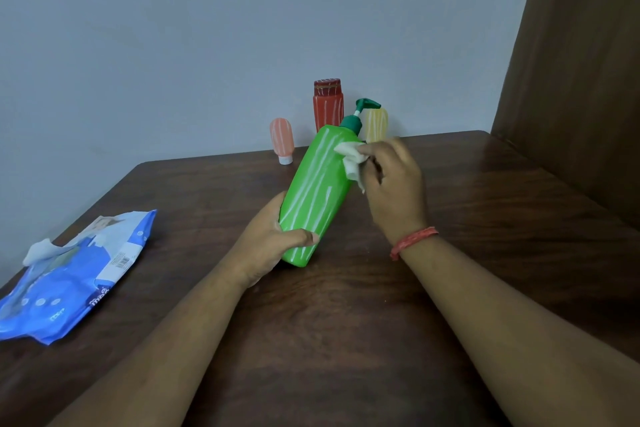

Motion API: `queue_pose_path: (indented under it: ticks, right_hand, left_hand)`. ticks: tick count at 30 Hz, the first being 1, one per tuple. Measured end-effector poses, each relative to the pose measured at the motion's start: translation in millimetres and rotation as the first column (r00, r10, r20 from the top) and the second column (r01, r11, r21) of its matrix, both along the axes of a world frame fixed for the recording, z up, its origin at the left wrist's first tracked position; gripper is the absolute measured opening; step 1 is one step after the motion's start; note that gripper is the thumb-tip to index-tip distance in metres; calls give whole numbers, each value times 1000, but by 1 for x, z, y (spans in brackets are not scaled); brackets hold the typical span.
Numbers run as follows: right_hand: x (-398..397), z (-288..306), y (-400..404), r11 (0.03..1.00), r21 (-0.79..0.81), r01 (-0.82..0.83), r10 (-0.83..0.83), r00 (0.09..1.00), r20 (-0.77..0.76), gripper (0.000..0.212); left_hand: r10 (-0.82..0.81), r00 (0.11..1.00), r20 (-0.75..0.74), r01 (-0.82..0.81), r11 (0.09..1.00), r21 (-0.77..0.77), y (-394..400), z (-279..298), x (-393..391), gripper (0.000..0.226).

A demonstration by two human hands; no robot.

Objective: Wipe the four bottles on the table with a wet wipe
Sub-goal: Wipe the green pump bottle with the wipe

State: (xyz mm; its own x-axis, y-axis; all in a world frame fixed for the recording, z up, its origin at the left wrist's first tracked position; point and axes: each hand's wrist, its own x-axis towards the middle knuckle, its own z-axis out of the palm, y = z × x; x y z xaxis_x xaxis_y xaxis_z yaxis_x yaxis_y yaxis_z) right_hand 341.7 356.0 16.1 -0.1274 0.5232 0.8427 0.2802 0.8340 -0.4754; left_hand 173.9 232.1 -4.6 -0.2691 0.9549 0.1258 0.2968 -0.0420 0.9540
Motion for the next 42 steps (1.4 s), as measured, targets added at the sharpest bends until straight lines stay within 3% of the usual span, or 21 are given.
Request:
queue_pose_path:
  ticks: [2, 5, 10, 15, 19, 24, 28, 32, 37, 40, 42]
  right_hand:
    - [2, -2, -4, 1000, -12, -13, 13, 1000, 8, 20]
    - [-3, -10, -11, 996, 45, -81, 74, 988, 135, 18]
    - [-1, -2, -2, 999, -27, -41, 40, 999, -17, 20]
    - [-3, -7, -12, 992, 62, -112, 101, 982, 160, 20]
    - [-1, 2, -2, 1000, 18, -2, 1, 1000, 24, 18]
    - [-7, -6, -13, 979, 182, -93, 43, 965, 260, 24]
    - [-3, -2, -2, 997, 81, 4, -12, 995, 99, 19]
    - [-5, -8, -15, 979, 126, -163, 123, 954, 275, 18]
    - [-6, -7, -6, 996, 45, -74, 69, 992, 108, 17]
    - [-6, -11, -16, 981, 69, -184, 162, 956, 242, 17]
    - [-7, -9, -14, 980, 78, -185, 161, 956, 245, 17]
  left_hand:
    - [1, 1000, 7, -1, 1000, 5, 0, -1, 0, 68]
    - [17, 999, 36, -18, 1000, 20, 1, -2, -2, 65]
    - [1, 1000, 9, -1, 1000, 11, 1, -2, -1, 59]
    - [20, 999, 37, -20, 1000, 20, 1, -2, -2, 64]
    - [-14, 999, -30, 14, 1000, 1, 1, -1, 0, 59]
    - [9, 1000, 6, -10, 1000, 17, 2, -2, 1, 56]
    - [-10, 1000, 1, 10, 1000, 11, 3, -2, 0, 61]
    - [6, 996, 89, -9, 999, 33, 3, -3, 0, 65]
    - [0, 995, 97, -2, 1000, 27, 4, -3, 0, 63]
    - [-4, 989, 149, -1, 999, 39, 4, -4, -1, 61]
    - [-8, 985, 170, 1, 999, 42, 4, -4, -3, 65]
